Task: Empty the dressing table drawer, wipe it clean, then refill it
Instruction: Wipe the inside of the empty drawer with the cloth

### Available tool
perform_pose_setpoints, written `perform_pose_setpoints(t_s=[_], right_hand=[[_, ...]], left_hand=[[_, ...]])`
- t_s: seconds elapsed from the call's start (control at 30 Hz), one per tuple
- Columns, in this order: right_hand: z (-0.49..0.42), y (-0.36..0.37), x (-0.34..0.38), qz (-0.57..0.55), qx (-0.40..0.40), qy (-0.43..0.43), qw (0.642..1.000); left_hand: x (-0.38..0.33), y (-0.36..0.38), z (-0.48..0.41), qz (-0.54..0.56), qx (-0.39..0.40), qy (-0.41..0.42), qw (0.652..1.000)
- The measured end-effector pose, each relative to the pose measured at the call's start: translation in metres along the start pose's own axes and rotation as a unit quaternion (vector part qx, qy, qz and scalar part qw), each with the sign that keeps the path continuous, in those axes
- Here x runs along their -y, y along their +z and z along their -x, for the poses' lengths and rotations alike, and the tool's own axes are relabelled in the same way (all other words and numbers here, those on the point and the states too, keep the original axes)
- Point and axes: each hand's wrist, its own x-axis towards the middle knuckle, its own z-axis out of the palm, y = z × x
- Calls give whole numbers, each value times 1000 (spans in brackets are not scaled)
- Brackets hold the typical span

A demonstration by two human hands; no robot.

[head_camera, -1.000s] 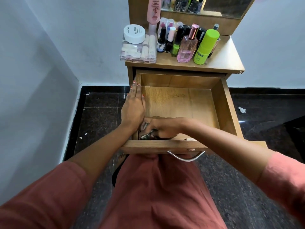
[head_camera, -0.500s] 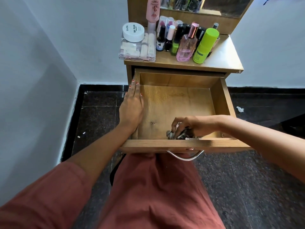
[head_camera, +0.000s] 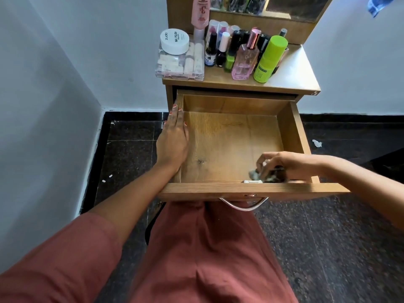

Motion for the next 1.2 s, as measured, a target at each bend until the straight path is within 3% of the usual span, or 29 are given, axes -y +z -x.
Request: perform_pose_setpoints(t_s=[0.17,0.37,0.57,0.7,0.8,0.87,0.97,1.1,1.2], right_hand=[[12,1,-12,16,1,33,999],[-14,10,1,0,-44,-5,999],[-5,2,-10,20,4,13,1000],[9,-10,-20,106,61,46,991],[12,-13,-22,266,119,23,956],[7,-9,-27,407,142,-6,902],[6,-5,-31,527,115,-20,842],[11,-1,-28,519,-21,-83,851],[9,2,-37,547,-21,-50,836]], left_hand=[[0,2,0,5,1,-2,1000],[1,2,0,9,1,1,1000],[1,0,0,7,5,-1,1000],[1,-1,1,7,4,-3,1000],[0,-1,1,10,7,-1,1000],[1,-2,0,10,6,-2,1000],[1,-1,-1,6,8,-7,1000],[1,-1,-1,2,15,-13,1000],[2,-1,-1,5,14,-13,1000]])
